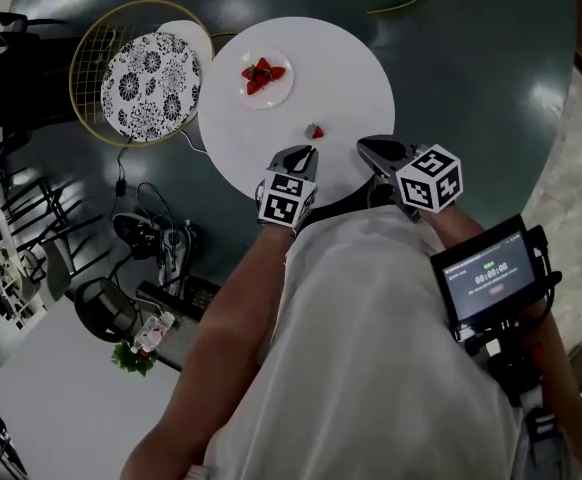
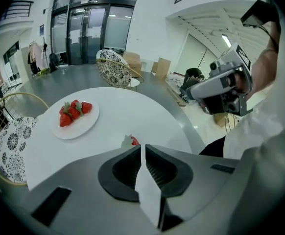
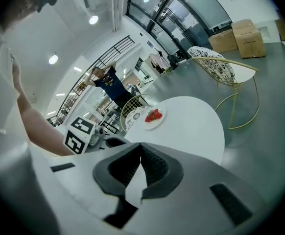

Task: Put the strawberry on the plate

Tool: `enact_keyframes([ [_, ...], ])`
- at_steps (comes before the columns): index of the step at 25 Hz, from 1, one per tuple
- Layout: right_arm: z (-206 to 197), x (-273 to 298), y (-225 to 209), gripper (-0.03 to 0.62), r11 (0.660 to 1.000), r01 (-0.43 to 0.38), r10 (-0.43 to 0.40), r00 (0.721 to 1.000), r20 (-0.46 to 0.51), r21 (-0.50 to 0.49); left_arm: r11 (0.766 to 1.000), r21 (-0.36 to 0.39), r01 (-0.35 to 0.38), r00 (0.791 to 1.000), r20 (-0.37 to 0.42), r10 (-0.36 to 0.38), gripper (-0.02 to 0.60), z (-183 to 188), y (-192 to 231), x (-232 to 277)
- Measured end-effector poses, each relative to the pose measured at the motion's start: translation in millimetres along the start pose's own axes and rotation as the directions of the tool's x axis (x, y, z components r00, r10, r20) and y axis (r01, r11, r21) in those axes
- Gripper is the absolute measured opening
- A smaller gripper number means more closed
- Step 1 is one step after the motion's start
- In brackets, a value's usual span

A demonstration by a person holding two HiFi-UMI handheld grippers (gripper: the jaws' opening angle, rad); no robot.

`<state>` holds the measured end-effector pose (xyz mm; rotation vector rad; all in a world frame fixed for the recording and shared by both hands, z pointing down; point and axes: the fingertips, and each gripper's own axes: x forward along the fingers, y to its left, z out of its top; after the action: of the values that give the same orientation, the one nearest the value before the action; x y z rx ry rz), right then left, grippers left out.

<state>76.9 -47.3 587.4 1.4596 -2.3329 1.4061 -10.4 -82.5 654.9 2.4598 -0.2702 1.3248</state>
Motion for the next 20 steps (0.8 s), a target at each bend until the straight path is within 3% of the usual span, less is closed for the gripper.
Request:
enact_keyframes([
  [4, -4, 0, 1, 0.008, 1.0, 0.008, -0.008, 1.0, 0.002, 0.018, 0.999, 0.045, -0.025, 0.999, -0.032, 0.026, 0.009, -3, 8, 4],
  [9, -9, -2, -3, 0.008, 0.999, 0.025, -0.026, 0.999, 0.018, 0.048, 0.995, 0.098, 0.0, 0.998, -0.065, 0.007, 0.011, -4, 12, 15],
  [11, -8, -3, -5, 0.008, 0.997, 0.038, -0.04, 0.999, 0.028, 0.065, 0.992, 0.129, 0.009, 0.997, -0.077, 0.001, 0.051, -2, 16, 19],
  [14, -9, -6, -10, 0.008, 0.994, 0.059, -0.063, 0.997, 0.043, 0.089, 0.988, 0.151, 0.017, 0.996, -0.087, -0.003, 0.062, 1, 21, 26],
  [20, -12, -13, -19, 0.008, 0.988, 0.09, -0.1, 0.992, 0.075, 0.129, 0.972, 0.232, 0.021, 0.984, -0.177, 0.021, 0.121, -4, 23, 41],
])
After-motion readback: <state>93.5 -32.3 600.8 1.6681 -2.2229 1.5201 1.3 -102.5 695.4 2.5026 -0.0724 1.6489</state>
